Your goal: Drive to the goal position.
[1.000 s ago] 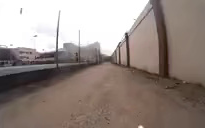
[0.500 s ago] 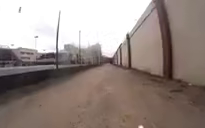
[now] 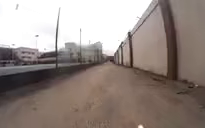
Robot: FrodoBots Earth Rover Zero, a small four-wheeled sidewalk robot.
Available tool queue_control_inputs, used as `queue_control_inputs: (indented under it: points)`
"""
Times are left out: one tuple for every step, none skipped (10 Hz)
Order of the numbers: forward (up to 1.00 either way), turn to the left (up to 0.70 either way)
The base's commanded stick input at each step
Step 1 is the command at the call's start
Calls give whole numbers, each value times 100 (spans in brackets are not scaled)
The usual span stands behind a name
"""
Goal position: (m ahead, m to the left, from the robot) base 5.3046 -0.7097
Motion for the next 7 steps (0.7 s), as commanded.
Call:
queue_control_inputs:
  points:
    - [30,0]
    - [30,0]
    - [30,0]
    - [30,0]
    - [30,0]
    - [30,0]
    - [30,0]
